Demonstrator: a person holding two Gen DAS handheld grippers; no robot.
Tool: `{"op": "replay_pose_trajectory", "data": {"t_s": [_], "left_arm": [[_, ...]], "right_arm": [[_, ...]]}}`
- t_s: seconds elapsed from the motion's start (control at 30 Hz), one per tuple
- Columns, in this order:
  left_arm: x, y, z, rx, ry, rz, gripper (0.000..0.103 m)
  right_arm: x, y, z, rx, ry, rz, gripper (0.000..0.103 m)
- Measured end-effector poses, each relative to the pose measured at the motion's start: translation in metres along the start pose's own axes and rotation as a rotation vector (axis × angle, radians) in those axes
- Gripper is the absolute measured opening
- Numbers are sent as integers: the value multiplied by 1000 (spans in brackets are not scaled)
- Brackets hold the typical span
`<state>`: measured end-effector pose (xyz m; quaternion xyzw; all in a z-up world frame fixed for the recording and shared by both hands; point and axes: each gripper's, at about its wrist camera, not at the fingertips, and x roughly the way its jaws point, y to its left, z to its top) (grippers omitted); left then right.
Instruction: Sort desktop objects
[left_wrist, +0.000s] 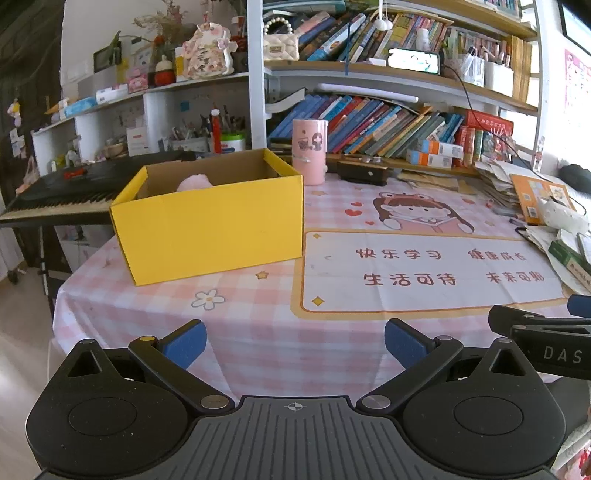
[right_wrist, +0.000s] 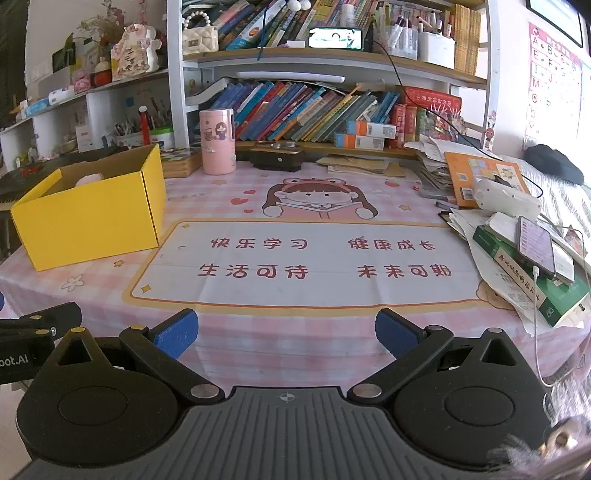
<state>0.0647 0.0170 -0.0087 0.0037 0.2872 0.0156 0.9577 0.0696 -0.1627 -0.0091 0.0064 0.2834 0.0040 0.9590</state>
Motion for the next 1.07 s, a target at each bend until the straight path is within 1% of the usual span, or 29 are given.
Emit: {"op": "replay_pose_trajectory", "data": {"t_s": [0.4, 0.8, 1.07], "left_arm": [[2, -1, 0, 1, 4, -7, 103], [4, 2, -2, -20, 13, -31, 103], [7, 6, -2, -34, 23, -25, 103]], "right_arm": [[1, -1, 1, -3, 7, 4, 103], [2, 2, 1, -7, 9, 7, 103], [3, 5, 1, -8, 14, 5, 103]]}}
